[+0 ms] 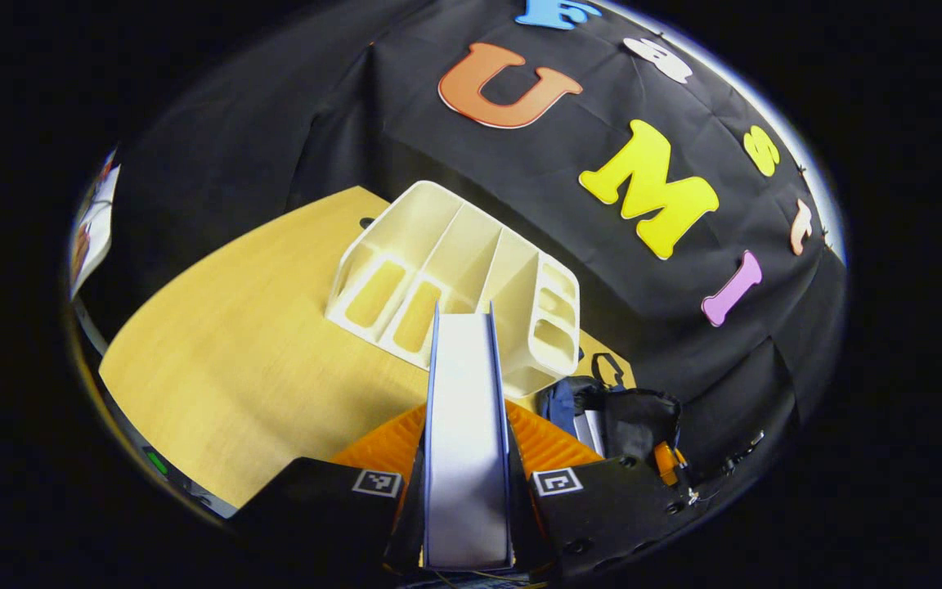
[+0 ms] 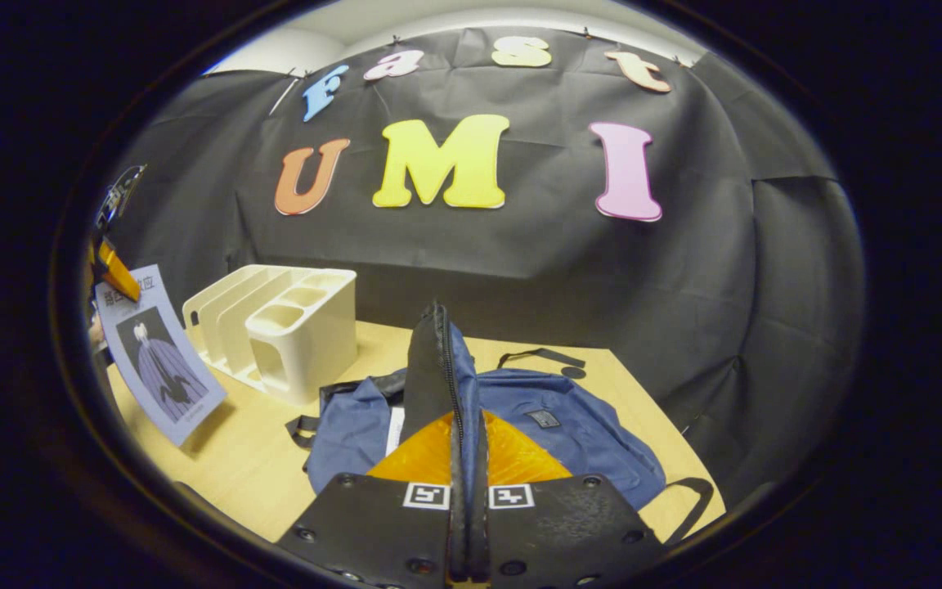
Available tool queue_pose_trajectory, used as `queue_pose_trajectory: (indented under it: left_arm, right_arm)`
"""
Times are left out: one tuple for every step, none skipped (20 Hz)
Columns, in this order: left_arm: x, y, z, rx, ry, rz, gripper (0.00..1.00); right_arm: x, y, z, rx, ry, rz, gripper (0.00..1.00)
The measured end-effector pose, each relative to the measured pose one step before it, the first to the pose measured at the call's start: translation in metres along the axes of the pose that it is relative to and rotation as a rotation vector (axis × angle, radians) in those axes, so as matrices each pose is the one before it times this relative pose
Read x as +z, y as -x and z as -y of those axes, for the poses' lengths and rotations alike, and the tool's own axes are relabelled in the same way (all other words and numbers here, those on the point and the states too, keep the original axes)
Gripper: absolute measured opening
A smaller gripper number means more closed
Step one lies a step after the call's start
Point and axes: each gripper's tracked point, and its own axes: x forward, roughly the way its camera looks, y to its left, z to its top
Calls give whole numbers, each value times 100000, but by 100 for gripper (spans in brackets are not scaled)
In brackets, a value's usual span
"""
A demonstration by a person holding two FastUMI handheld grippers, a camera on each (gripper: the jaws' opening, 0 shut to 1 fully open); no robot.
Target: Open the schoolbag, grab two books from the bookshelf and put them into the schoolbag.
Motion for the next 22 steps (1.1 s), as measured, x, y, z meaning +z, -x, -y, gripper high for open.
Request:
queue_pose_trajectory:
  left_arm:
    - [-792,-2,427,-3497,3628,-954,44]
    - [-915,-31,532,-3847,2894,-703,45]
    - [-767,-192,197,-2485,2648,-255,44]
    - [-549,-181,46,-1313,2093,402,44]
    - [-549,-312,-75,-1282,1535,504,48]
    - [-332,-269,212,-1918,1520,513,44]
    - [-436,-315,440,-2276,1784,-3,48]
    - [-557,-464,618,-2840,1560,-1280,44]
    - [-1005,-556,547,-2863,1289,-2870,44]
    - [-635,-607,487,-2153,2326,-1979,44]
    - [-326,-874,560,-1951,946,-2088,44]
    - [-430,-756,622,-1358,309,-1527,44]
    - [52,-816,609,-1391,663,-23,44]
    - [7,-731,716,-1985,1212,316,44]
    - [-61,-740,699,-2074,1448,347,44]
    - [-124,-682,732,-1982,1163,-327,44]
    - [32,-733,638,-1434,1200,671,44]
    - [-33,-850,485,-847,1204,729,44]
    - [-109,-940,444,-422,1119,131,44]
    - [-181,-885,358,-319,1125,140,44]
    - [-160,-999,411,-428,983,258,40]
    - [-100,-1024,420,-289,1090,24,44]
  right_arm:
    - [298,-72,16,-97,538,-131,2]
    - [140,-10,98,-217,-394,-851,3]
    - [248,-33,90,26,-1001,-487,3]
    - [327,-46,91,149,-1163,-476,2]
    - [364,154,186,64,-987,-146,3]
    - [457,73,166,229,-1046,532,3]
    - [513,73,121,87,-692,677,2]
    - [502,148,320,-440,-503,1043,2]
    - [545,190,283,-362,-873,844,2]
    - [277,104,225,-309,-1281,684,0]
    - [642,225,306,-902,-1927,1284,5]
    - [519,152,95,-236,-1190,1307,2]
    - [320,184,40,38,-22,755,2]
    - [353,215,64,-218,-357,1133,2]
    - [484,269,60,367,-812,1085,2]
    - [106,200,-49,580,-563,322,3]
    - [255,157,25,551,-1060,682,2]
    - [78,128,57,667,-482,153,2]
    - [222,80,22,411,-665,407,2]
    - [113,79,-19,668,-346,448,2]
    - [123,172,-51,522,-196,304,3]
    - [-19,-41,60,499,-187,178,3]
